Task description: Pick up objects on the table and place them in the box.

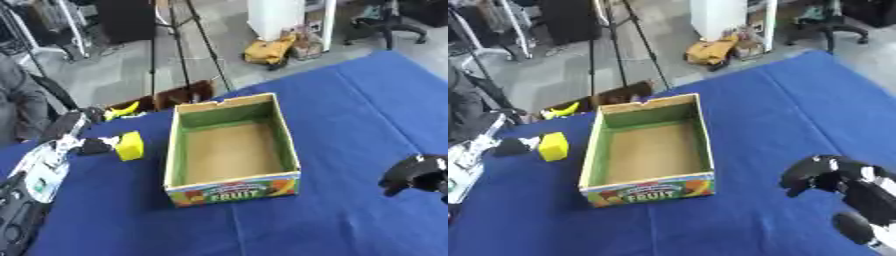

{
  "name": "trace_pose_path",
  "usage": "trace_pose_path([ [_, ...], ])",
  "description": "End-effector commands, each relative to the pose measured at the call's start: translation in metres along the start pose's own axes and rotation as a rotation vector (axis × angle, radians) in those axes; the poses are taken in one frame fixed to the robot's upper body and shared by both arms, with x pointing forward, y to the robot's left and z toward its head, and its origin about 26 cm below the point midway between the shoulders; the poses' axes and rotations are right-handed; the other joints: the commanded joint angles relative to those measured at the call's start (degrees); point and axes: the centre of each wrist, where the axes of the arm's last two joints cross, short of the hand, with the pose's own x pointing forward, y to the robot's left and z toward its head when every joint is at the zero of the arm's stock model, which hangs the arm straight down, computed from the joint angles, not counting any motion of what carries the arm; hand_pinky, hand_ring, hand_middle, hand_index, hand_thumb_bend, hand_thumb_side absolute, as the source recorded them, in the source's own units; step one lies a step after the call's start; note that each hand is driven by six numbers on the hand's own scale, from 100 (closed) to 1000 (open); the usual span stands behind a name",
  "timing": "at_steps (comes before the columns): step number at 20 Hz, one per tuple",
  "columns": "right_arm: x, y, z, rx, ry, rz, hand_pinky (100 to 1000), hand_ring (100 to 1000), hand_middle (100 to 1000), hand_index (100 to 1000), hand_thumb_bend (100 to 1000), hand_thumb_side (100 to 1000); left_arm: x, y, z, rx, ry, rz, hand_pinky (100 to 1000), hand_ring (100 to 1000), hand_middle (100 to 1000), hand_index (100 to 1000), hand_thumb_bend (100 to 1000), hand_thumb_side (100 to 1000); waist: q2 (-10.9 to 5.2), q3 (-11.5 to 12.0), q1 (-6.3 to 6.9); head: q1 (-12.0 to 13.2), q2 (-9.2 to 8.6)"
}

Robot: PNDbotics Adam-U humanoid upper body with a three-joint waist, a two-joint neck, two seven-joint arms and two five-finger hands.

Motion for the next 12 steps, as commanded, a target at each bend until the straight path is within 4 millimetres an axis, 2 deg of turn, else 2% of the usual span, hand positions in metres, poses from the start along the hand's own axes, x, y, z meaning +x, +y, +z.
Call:
trace_pose_path([
  [1,0.0096,-0.0067,-0.0024,0.024,-0.004,0.048,695,763,730,786,412,602,-0.0064,0.0330,-0.0002,0.037,0.002,-0.033,758,732,701,879,342,318,-0.68,-0.1,-0.33,0.4,-0.82],
  [4,0.0096,-0.0066,-0.0024,0.024,-0.004,0.051,695,763,730,786,412,602,-0.0063,0.0346,0.0000,0.032,0.002,-0.036,758,732,701,879,342,318,-0.62,-0.2,-0.28,0.4,-0.83],
  [5,0.0097,-0.0067,-0.0023,0.025,-0.002,0.053,695,763,729,786,412,606,-0.0071,0.0327,0.0004,0.022,0.002,-0.037,776,746,713,888,257,254,-0.38,-0.5,-0.03,0.5,-0.93],
  [7,0.0103,-0.0070,-0.0027,0.029,0.000,0.062,695,763,729,786,412,607,-0.0090,0.0312,0.0010,-0.004,0.000,-0.035,785,754,721,891,251,245,0.05,-1.1,0.43,0.5,-1.11],
  [8,0.0105,-0.0071,-0.0029,0.030,0.001,0.066,695,763,729,786,410,606,-0.0093,0.0305,0.0012,-0.020,-0.004,-0.036,792,759,725,892,286,240,0.19,-1.3,0.58,0.5,-1.11],
  [9,0.0107,-0.0072,-0.0031,0.030,0.001,0.068,695,763,729,786,413,607,-0.0094,0.0294,0.0014,-0.038,-0.010,-0.037,797,762,729,894,273,258,0.30,-1.4,0.69,0.5,-1.12],
  [12,0.0109,-0.0075,-0.0032,0.030,0.003,0.073,695,763,729,786,414,607,-0.0097,0.0287,0.0018,-0.091,-0.021,-0.047,810,772,743,902,333,288,0.39,-1.7,0.95,0.4,-1.10],
])
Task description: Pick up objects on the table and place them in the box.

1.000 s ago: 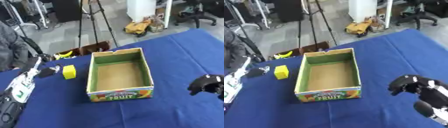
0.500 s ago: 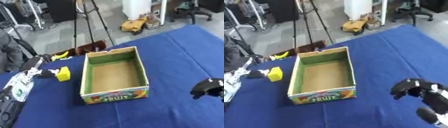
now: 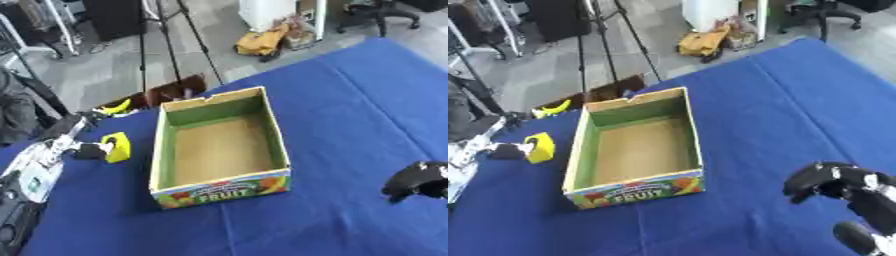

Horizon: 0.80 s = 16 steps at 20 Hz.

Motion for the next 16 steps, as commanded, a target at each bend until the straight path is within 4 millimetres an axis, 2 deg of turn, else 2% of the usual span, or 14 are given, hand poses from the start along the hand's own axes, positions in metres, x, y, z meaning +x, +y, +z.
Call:
trace_pose_path([
  [1,0.0102,-0.0076,-0.0027,0.019,-0.008,0.050,695,763,729,786,414,607,-0.0058,0.0232,0.0029,-0.006,-0.004,-0.034,813,774,745,904,345,295,-0.82,-0.1,-0.41,0.2,-0.62],
  [5,0.0093,-0.0071,-0.0024,0.019,-0.003,0.047,694,763,729,785,416,606,-0.0054,0.0251,0.0037,-0.058,-0.013,-0.045,823,780,749,912,412,331,-0.96,0.0,-0.32,0.0,-0.50],
  [12,0.0086,-0.0069,-0.0018,0.016,0.000,0.043,694,762,729,785,418,605,-0.0077,0.0246,0.0050,-0.130,-0.009,-0.050,829,780,747,913,430,343,-1.20,0.1,-0.32,-0.1,-0.48],
  [16,0.0083,-0.0070,-0.0015,0.014,0.001,0.043,694,762,729,784,420,605,-0.0091,0.0212,0.0052,-0.174,-0.001,-0.044,828,774,740,911,411,346,-1.20,0.1,-0.32,-0.1,-0.53],
])
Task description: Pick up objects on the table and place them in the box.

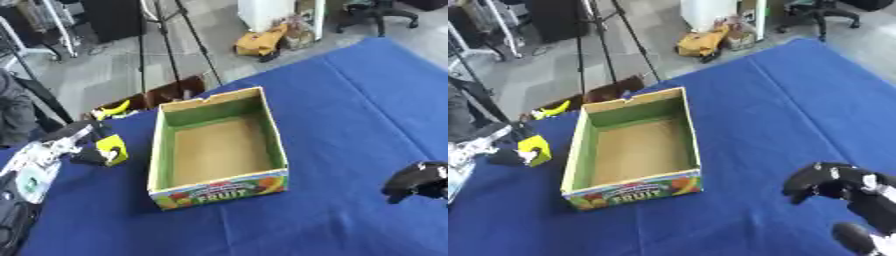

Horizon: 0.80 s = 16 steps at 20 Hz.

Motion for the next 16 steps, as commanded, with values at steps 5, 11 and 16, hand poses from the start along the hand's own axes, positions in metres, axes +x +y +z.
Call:
trace_pose_path([
  [5,0.0085,-0.0073,-0.0012,0.009,-0.001,0.045,693,762,729,784,422,604,-0.0104,0.0133,0.0059,-0.044,0.029,-0.006,826,764,741,907,420,363,-1.00,0.1,-0.60,-0.1,-0.60],
  [11,0.0081,-0.0072,-0.0009,0.004,-0.002,0.043,693,762,729,783,424,603,-0.0107,0.0098,0.0053,-0.117,0.043,-0.001,786,671,685,885,404,377,-1.09,0.4,-0.87,-0.3,-0.59],
  [16,0.0080,-0.0072,-0.0007,0.000,-0.005,0.040,693,761,729,783,427,601,-0.0102,0.0070,0.0049,-0.167,0.059,0.000,766,646,670,859,372,368,-1.16,0.6,-1.21,-0.3,-0.69],
])
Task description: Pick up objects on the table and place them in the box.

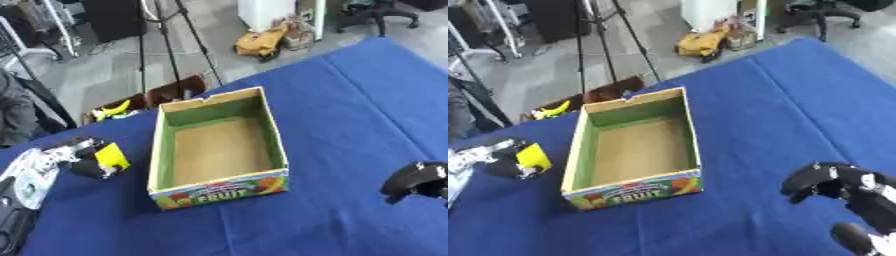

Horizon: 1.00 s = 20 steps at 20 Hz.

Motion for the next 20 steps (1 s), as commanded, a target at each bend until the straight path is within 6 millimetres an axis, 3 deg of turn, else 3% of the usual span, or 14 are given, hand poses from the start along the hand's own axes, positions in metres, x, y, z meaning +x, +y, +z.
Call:
trace_pose_path([
  [1,0.008,-0.007,-0.001,0.003,-0.005,0.039,693,761,729,783,427,601,-0.004,0.015,0.007,0.008,0.022,-0.020,753,630,657,845,340,351,-1.17,0.3,-1.04,0.0,-0.68],
  [5,0.008,-0.007,-0.001,0.002,-0.005,0.037,693,760,728,782,427,602,-0.003,0.016,0.008,0.022,0.032,-0.022,710,578,590,777,103,259,-1.24,0.5,-1.10,-0.1,-0.67],
  [13,0.006,-0.006,0.001,-0.003,0.002,0.031,692,759,728,781,430,601,0.009,0.018,0.008,0.109,-0.043,0.006,646,504,508,663,100,245,-1.52,1.1,-1.32,-0.4,-0.49],
  [20,0.003,-0.005,0.004,-0.013,0.012,0.014,692,758,728,781,434,597,0.053,0.050,0.024,0.213,-0.206,-0.108,651,511,511,666,100,238,-2.51,2.2,-1.89,-1.1,-0.48],
])
